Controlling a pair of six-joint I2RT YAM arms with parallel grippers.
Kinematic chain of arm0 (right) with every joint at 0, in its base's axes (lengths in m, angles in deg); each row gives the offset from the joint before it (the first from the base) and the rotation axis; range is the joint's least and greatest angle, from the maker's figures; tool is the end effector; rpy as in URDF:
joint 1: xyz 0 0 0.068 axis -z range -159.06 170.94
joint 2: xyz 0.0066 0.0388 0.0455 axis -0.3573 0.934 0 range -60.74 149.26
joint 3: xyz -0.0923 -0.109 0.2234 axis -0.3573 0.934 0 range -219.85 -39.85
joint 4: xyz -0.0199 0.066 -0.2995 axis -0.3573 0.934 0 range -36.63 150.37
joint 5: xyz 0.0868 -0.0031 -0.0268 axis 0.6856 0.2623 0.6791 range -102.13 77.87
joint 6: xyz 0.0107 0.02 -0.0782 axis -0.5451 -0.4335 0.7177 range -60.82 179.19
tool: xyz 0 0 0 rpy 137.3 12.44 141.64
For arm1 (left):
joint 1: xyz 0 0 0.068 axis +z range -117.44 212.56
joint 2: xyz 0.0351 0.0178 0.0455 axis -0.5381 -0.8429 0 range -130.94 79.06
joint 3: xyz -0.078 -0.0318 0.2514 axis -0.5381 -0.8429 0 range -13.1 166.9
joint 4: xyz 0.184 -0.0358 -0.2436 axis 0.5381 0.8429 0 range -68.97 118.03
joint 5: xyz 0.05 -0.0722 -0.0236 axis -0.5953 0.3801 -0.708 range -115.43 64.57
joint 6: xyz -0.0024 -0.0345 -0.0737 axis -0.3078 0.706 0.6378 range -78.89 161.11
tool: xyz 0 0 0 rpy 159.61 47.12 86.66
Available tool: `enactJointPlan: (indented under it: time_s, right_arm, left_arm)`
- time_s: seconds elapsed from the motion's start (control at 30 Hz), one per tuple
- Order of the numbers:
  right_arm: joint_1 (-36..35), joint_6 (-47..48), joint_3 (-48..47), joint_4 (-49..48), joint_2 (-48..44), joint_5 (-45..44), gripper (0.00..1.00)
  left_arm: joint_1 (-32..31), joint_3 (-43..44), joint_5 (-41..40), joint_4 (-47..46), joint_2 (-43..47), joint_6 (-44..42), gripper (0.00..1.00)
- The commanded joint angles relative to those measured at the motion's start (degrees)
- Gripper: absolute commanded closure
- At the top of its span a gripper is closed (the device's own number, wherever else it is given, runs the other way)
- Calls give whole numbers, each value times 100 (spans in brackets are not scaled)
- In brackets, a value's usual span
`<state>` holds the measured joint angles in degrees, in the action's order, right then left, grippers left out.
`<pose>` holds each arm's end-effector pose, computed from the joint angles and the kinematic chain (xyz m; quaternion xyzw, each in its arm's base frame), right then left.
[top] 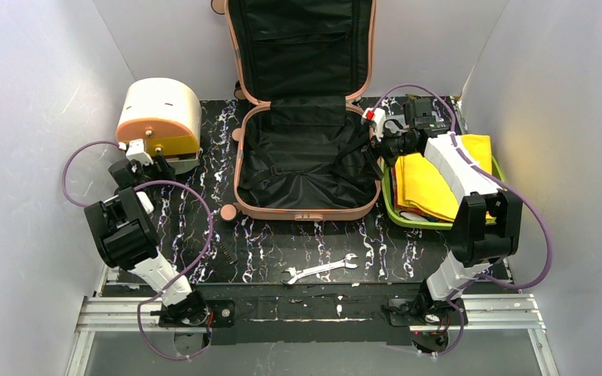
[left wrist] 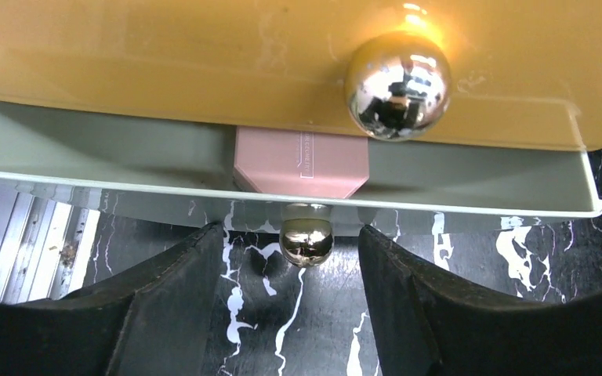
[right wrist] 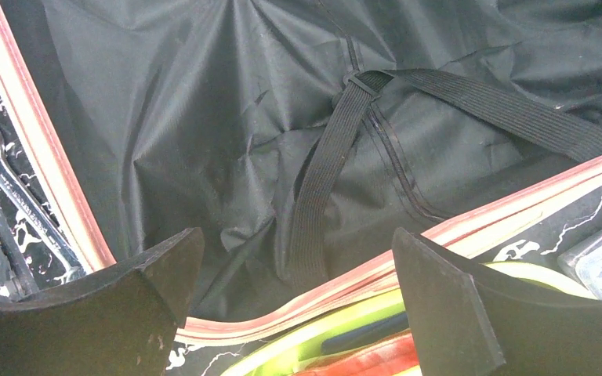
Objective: Open, take out, and arrange the luggage
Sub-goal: Close the drawer in the storage box, then reset both arms
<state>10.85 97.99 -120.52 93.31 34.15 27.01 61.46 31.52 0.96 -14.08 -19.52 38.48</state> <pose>0.4022 0.1167 0.2503 -0.4648 0.7735 0.2368 0.3598 0.3735 0.1703 0.1203 -0.0506 0.8014 -0.0247 0.5955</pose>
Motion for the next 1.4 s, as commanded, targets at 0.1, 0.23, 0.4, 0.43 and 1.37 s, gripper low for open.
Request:
enactJointPlan:
  time_s: [0.1, 0.23, 0.4, 0.43, 1.37]
  right_arm:
    - [-54, -22, -24, -82, 159, 24, 0]
    - [-54, -22, -39, -66, 209, 1, 0]
    - [-72, -20, -49, -50, 270, -15, 0]
    - [-72, -17, -54, -45, 275, -14, 0]
    - [-101, -273, 132, 338, -996, -1131, 0]
  left_arm:
    - [-59, 287, 51, -832, -271, 580, 46]
    - [-106, 325, -48, -1007, -415, 664, 49]
    - [-133, 384, -200, -1181, -556, 774, 53]
    - [-137, 395, -224, -1213, -583, 800, 53]
    - [102, -928, 1001, 1600, 2916, -810, 2]
